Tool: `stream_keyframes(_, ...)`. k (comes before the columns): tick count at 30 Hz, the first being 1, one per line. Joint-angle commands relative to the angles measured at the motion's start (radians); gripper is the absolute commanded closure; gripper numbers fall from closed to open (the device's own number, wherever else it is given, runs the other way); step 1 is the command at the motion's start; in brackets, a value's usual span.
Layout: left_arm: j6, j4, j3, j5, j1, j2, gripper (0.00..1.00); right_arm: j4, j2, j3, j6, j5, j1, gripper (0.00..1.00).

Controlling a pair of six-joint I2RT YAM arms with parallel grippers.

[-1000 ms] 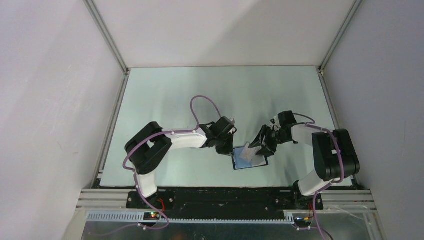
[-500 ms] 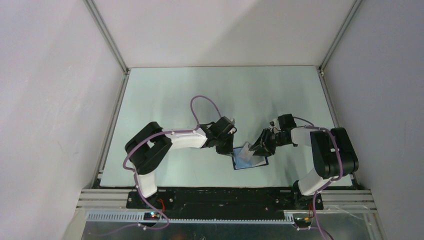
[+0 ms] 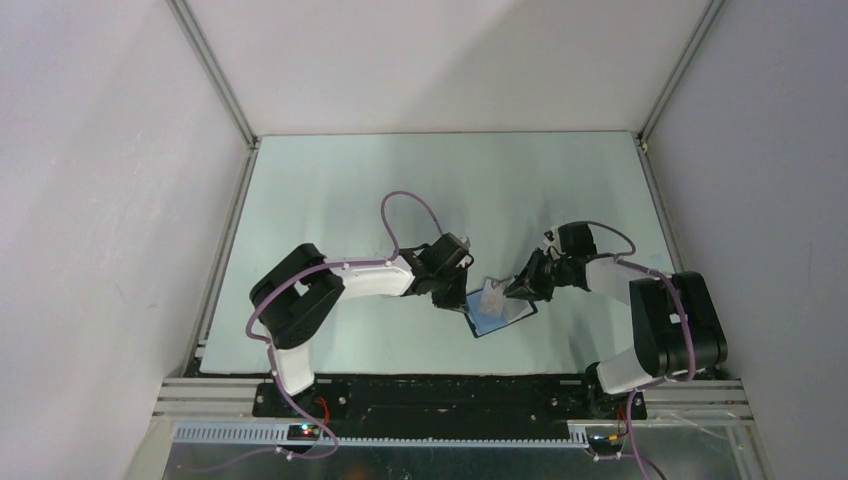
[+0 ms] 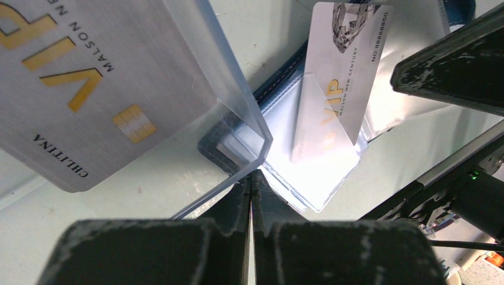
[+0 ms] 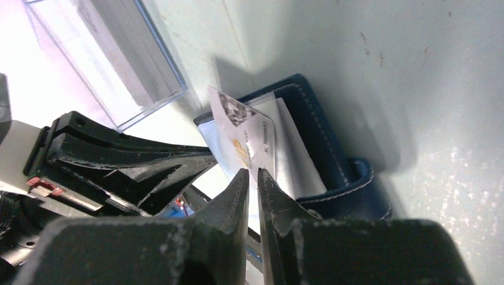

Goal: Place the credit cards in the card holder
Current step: Insert the credit card into the card holder.

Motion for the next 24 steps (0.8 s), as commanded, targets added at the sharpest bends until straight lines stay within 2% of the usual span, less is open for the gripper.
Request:
stream_keyframes(1,0.032,-0.012,-0.007,-0.046,0.004,0.027,0.97,0.005,-0.063,-0.012,-0.021,0.059,0.007,0.84)
stream_keyframes(6,0.034,-0.012,-0.006,-0.046,0.004,0.030,0.97,0.051,-0.037,-0.048,0.031,0.040,0.010,0.67)
stream_keyframes(8,0.034,-0.012,-0.005,-0.045,0.004,0.032,0.97,0.054,-0.036,-0.063,0.054,0.049,0.012,0.64)
stream_keyframes(16,0.034,-0.013,-0.004,-0.046,0.003,0.032,0.97,-0.002,-0.084,-0.087,0.064,0.104,0.017,0.55)
stream_keyframes(24,0.036,-0.011,-0.002,-0.045,0.004,0.033,0.97,0.114,0.069,-0.090,0.147,0.056,0.035,0.55)
